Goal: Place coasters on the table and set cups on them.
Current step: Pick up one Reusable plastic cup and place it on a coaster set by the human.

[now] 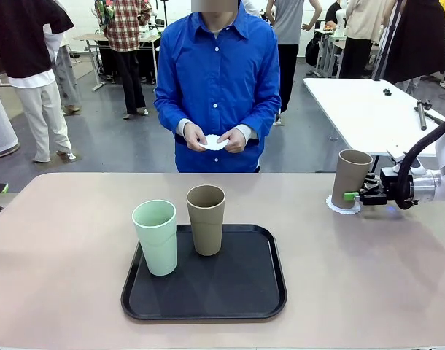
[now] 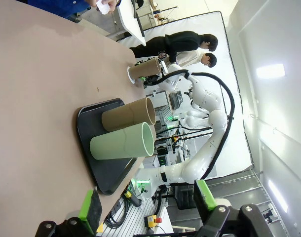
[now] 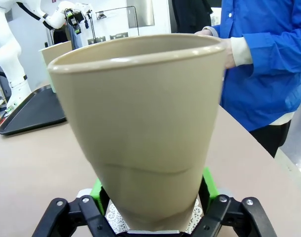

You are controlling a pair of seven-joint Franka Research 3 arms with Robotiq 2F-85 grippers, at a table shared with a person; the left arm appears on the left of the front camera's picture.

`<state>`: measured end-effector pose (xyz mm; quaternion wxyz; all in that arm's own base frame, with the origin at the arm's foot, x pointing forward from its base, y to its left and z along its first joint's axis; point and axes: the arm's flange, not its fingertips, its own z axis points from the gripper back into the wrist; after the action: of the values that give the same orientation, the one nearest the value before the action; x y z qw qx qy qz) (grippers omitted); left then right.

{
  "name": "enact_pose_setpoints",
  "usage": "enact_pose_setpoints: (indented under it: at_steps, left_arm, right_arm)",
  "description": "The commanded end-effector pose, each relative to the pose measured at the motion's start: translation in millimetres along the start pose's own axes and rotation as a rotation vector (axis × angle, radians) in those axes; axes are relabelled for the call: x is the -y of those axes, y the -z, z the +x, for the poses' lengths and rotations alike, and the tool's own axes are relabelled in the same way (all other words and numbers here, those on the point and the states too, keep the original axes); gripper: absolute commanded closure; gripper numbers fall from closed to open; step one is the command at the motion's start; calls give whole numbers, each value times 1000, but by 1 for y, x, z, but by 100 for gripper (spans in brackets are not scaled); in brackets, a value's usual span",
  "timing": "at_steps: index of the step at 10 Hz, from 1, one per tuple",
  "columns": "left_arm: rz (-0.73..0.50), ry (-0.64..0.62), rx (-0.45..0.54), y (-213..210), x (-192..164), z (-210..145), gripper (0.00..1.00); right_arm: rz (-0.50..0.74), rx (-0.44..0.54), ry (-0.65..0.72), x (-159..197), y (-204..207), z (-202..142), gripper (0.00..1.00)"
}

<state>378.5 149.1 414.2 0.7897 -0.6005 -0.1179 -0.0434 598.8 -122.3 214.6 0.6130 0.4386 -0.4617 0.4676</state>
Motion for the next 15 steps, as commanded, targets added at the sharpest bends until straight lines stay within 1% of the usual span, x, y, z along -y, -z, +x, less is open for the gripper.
enact_pose_setpoints:
  at_steps: [1,10,15]
  left_arm:
    - [-8,9,2,-1,1,-1,0]
    - [-8,9,2,-1,1,-1,0]
    - [-8,9,2,-1,1,-1,0]
  right_arm:
    - [9,-25,20,6,-2,2,0]
    - [57,-57,17,13,-7,-1,0]
    - [57,-69,15,15,-13,-3,0]
